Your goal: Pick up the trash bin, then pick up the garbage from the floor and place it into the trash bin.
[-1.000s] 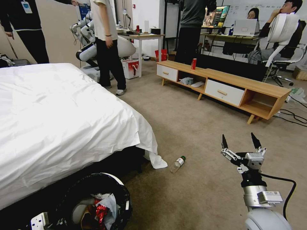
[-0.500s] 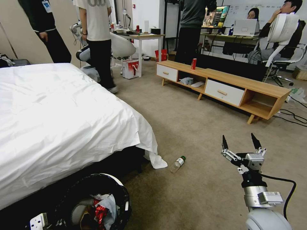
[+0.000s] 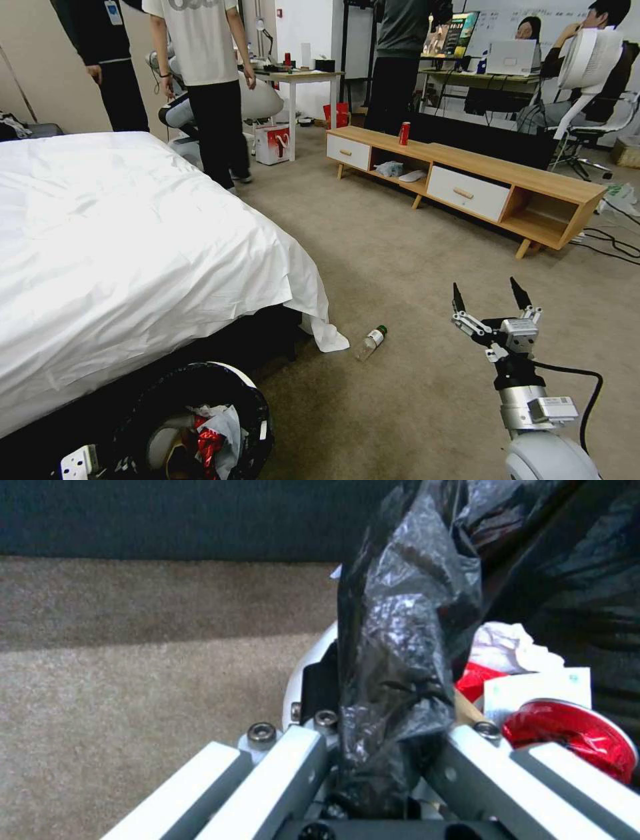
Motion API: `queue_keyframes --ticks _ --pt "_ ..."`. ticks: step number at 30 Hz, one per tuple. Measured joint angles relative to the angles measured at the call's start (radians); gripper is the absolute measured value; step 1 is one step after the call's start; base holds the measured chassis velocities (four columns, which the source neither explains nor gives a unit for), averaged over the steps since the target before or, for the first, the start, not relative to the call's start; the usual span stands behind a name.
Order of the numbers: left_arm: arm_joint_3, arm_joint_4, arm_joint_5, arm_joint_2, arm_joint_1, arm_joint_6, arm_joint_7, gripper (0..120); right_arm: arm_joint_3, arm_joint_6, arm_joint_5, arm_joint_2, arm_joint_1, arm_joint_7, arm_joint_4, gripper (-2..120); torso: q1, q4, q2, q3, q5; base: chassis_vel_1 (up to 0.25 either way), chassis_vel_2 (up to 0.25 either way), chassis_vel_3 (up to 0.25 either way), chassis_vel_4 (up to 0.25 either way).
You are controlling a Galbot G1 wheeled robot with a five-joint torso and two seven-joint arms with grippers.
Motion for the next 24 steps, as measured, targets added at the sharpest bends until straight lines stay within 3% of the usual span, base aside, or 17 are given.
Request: queue_keyframes --ticks 8,24 --pt "-0.002 0.002 -0.001 -0.001 -0.003 0.0 -0.001 0 -0.013 0.0 0.009 -0.001 0.014 -0.005 -0.009 100 0.0 0.0 0.0 0.0 -0.0001 0.0 0.0 0.0 0.0" --pt "-0.009 0.003 -0.006 -0.003 -0.002 0.0 -0.002 0 -0.033 0.0 0.01 0.003 0.034 -0.009 -0.026 100 0.0 0.0001 0.0 0.0 0.0 -0.076 -0.064 0.077 0.066"
